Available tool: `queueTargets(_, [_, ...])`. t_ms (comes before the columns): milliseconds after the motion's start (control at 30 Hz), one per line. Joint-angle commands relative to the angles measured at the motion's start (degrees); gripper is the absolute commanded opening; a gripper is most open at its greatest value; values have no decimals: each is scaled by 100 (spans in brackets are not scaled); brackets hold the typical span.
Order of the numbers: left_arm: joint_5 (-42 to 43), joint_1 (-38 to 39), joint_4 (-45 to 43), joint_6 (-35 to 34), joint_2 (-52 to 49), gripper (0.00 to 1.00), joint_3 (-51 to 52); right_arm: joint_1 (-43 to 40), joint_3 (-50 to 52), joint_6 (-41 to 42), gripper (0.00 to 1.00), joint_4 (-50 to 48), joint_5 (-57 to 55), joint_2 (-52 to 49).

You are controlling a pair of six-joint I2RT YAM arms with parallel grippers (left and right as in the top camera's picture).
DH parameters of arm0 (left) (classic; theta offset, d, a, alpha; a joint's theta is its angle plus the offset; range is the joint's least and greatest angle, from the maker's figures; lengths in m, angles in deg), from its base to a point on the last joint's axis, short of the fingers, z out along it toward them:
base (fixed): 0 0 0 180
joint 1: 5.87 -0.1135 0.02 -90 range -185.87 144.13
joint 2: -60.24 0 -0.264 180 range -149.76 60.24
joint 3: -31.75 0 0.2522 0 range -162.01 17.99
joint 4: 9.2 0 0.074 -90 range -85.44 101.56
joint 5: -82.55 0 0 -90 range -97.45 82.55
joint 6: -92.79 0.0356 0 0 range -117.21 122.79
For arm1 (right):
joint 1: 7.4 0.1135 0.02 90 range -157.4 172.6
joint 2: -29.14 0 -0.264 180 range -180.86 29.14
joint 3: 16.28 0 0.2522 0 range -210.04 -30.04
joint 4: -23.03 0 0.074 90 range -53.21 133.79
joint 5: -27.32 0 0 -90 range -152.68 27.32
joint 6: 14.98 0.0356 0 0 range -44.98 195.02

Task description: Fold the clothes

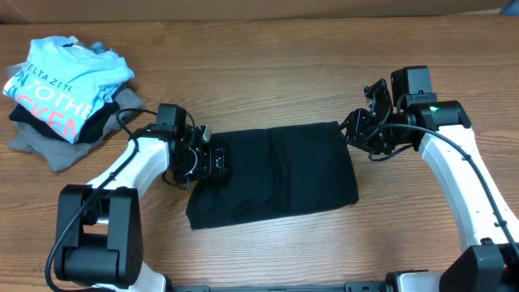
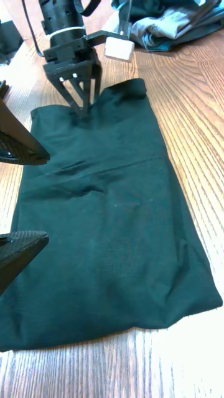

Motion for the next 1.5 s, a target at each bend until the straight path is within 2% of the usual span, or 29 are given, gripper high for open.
queueTargets(0, [-341, 118, -61, -26, -730, 68, 470, 0, -114, -39, 38, -24, 55, 52])
queueTargets(133, [-361, 120, -37, -24, -730, 35, 470, -2, -114, -17, 38, -24, 55, 52])
queueTargets(200, [-363, 109, 57, -22, -728, 15, 455, -2, -114, -20, 38, -20, 52, 52])
queueTargets(233, [-380, 90, 151, 7, -728, 7, 428, -2, -114, -17, 38, -11, 55, 52])
queueTargets(267, [-400, 59, 291, 66, -717, 4, 380, -2, -114, -17, 38, 2, 55, 52])
queueTargets(500, [-1523, -645, 2229, 116, -476, 4, -763, -2, -114, -17, 38, 61, 52, 52])
queueTargets(667, [-1604, -1078, 3182, 363, -155, 4, -1945, -2, -114, -17, 37, 52, 52, 52])
queueTargets(800, [-1530, -986, 3423, 286, 2, 4, -2734, -2, -114, -17, 38, 13, 52, 52])
queueTargets(1000, [-1510, -190, 3449, -39, 0, 4, -3077, -2, -114, 0, 37, 15, 52, 52])
queueTargets(1233, [-1539, 1154, 3101, -671, 0, 4, -3077, -2, -114, -2, 38, 15, 52, 52])
queueTargets(1467, [-1991, 1974, 2946, -1084, -11, 4, -3075, -2, -114, -2, 38, 15, 50, 52])
